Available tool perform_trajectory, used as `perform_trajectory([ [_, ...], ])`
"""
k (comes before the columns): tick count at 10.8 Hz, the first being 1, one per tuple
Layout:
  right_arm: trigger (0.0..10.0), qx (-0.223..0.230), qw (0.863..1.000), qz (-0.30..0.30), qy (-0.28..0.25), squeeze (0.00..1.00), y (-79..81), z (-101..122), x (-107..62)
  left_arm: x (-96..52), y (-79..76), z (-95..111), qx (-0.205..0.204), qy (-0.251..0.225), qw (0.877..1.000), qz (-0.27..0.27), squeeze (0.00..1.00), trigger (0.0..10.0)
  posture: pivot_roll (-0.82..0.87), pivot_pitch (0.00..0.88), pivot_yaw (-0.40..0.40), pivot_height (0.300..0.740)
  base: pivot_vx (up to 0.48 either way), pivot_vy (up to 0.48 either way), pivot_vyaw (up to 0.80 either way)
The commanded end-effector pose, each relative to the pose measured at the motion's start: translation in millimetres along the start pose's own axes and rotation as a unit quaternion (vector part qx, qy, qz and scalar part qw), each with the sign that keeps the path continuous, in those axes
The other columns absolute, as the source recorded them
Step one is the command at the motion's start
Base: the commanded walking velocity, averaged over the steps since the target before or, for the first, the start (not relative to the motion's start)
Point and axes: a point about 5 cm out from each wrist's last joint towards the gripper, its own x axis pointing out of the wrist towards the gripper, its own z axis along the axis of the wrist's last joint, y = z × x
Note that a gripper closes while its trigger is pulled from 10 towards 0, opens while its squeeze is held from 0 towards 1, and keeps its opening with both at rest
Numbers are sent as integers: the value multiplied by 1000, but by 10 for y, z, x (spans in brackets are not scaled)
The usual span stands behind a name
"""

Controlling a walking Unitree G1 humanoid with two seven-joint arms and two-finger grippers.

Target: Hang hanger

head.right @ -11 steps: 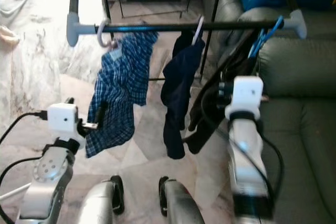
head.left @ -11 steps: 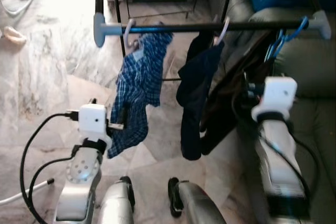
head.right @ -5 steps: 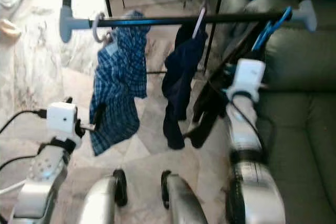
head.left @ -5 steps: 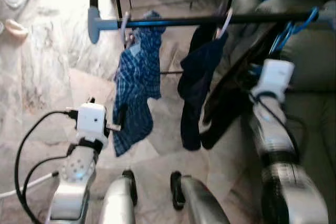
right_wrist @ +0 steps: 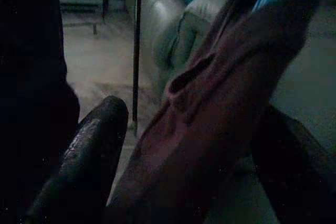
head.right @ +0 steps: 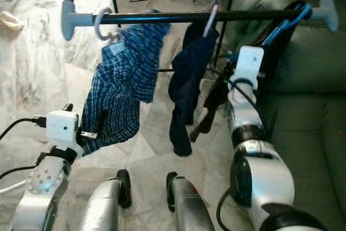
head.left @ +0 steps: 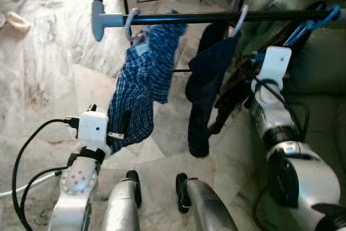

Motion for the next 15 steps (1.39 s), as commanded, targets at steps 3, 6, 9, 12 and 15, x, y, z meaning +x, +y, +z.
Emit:
perform_trajectory([
  [3, 0, -15, 998, -47, -38, 0, -188, 123, 48, 16, 11, 2, 5, 3, 1000, 3, 0, 10000, 113, 346, -49, 740, 0, 0, 0],
  [6, 0, -21, 996, -73, -40, 0, -392, 31, -19, 28, -22, -1, 1, 1, 1000, 3, 0, 10000, 102, 337, -54, 740, 0, 0, 0],
  [9, 0, -38, 996, -80, -29, 0, -652, -20, -1, 79, -111, -19, -6, 2, 1000, -20, 0, 10000, 72, 328, -49, 740, 0, 0, 0],
  [12, 0, -38, 996, -82, -13, 0, -682, 23, 33, 87, -110, -39, -3, 6, 1000, -21, 0, 10000, 81, 328, -56, 740, 0, 0, 0],
  [15, 0, -32, 997, -72, 3, 0, -601, -24, 11, 58, -150, -54, -4, 11, 1000, -28, 0, 10000, 82, 335, -55, 740, 0, 0, 0],
])
